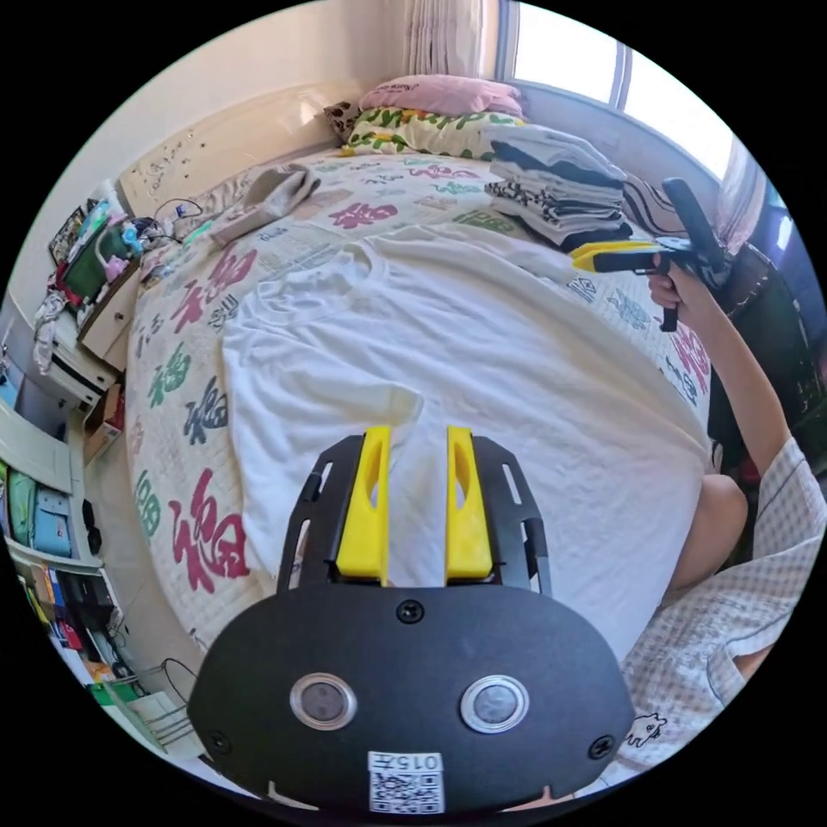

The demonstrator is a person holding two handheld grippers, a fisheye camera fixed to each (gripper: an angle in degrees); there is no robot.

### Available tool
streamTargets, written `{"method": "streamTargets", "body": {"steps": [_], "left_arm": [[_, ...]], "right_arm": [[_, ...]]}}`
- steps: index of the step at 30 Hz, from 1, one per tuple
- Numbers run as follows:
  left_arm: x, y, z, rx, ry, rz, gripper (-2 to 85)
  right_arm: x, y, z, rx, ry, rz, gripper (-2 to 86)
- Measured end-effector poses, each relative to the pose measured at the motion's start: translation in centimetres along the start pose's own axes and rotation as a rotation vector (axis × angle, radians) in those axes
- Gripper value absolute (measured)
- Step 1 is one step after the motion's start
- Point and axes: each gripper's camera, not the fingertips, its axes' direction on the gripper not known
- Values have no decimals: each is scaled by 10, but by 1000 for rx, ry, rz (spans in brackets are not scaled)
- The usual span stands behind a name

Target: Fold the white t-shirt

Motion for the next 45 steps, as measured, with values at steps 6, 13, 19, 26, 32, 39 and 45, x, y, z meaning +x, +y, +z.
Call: {"method": "streamTargets", "body": {"steps": [6,13,19,26,32,39,45], "left_arm": [[-73,-10,-64,131,68,-30,1],[-192,13,-138,307,212,-231,24],[-109,-34,-98,116,244,62,103],[-126,-70,-104,70,214,66,23],[-246,-37,-170,289,241,-240,-2],[-381,10,-188,283,-6,-611,-1],[-395,16,-176,162,-30,-604,14]], "right_arm": [[-2,-42,-22,117,117,-18,-6],[-4,-103,-18,126,339,77,-8],[-30,-136,8,71,517,56,-9],[-62,-174,29,-8,656,-10,-10],[-78,-199,37,-4,665,-22,-10],[-97,-232,55,-39,715,-39,-9],[-109,-255,60,-108,712,-57,-3]]}}
